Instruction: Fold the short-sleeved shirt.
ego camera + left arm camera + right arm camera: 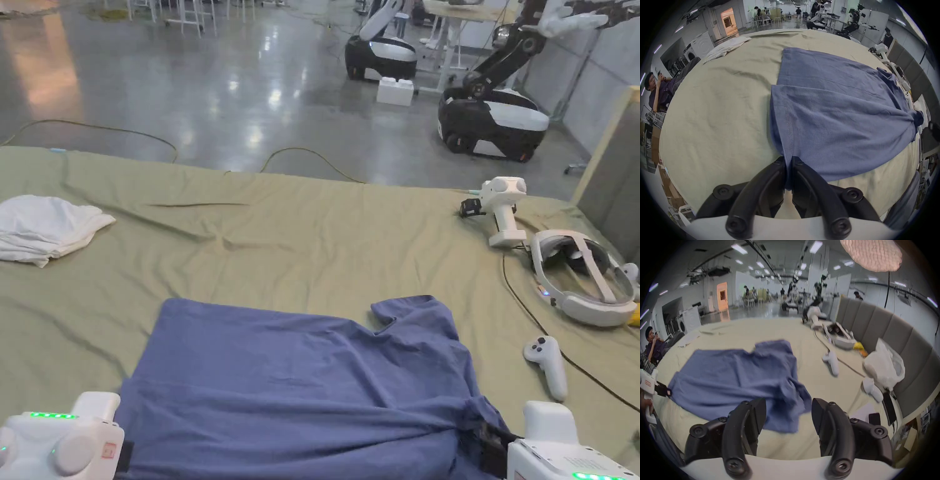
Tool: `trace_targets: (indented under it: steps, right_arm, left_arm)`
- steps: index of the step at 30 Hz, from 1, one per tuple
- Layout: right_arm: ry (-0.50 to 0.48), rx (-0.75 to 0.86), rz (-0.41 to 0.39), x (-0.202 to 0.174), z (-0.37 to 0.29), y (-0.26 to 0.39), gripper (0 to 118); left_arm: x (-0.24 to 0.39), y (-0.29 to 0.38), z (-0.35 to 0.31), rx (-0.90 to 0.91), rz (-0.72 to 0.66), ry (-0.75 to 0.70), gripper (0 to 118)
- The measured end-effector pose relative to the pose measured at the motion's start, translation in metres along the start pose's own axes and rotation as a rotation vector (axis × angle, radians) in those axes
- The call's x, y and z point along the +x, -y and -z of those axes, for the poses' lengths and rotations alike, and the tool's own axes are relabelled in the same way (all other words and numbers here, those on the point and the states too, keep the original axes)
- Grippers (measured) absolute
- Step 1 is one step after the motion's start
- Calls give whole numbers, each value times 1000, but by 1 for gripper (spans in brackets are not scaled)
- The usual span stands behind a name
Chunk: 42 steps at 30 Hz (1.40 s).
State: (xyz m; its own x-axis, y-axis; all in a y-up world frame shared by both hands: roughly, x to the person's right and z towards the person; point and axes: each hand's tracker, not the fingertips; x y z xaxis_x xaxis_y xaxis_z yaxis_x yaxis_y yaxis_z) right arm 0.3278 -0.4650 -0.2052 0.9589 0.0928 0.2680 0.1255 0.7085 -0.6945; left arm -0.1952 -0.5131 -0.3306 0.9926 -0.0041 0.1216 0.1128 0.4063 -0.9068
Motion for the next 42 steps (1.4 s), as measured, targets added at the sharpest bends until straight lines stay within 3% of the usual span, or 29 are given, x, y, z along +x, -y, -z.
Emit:
trace_targets:
  steps: [5, 10, 13, 16, 18, 19, 22, 32, 42]
  right_arm:
    - [-60, -146, 55, 18, 28, 14, 63]
    - [-92, -226, 37, 4, 66, 17, 63]
    - [-146, -304, 69, -6, 89, 20, 62]
    - [-106, -303, 35, -15, 96, 28, 54]
    - [-97, -282, 6, -17, 89, 26, 18]
    - [-89, -267, -32, -18, 87, 25, 10]
    - [-122, -272, -51, -14, 74, 26, 9]
    - [-78, -179, -146, 13, -18, 6, 8]
    - [-37, -377, -199, 12, -17, 80, 8]
  left_arm:
    - [-1, 4, -13, 16, -29, 25, 9]
    - [-1, 2, -15, 22, -25, 34, 9]
    - [-4, 0, -12, 21, -27, 41, 9]
    - [-5, 0, -11, 22, -32, 46, 9]
    - [-4, 1, -12, 25, -36, 47, 9]
    - [-4, 2, -13, 28, -38, 46, 9]
    - [-3, 1, -17, 34, -35, 47, 9]
    - [-15, 15, -69, 113, -48, 68, 9]
    - [-17, 91, -58, -23, -83, 93, 9]
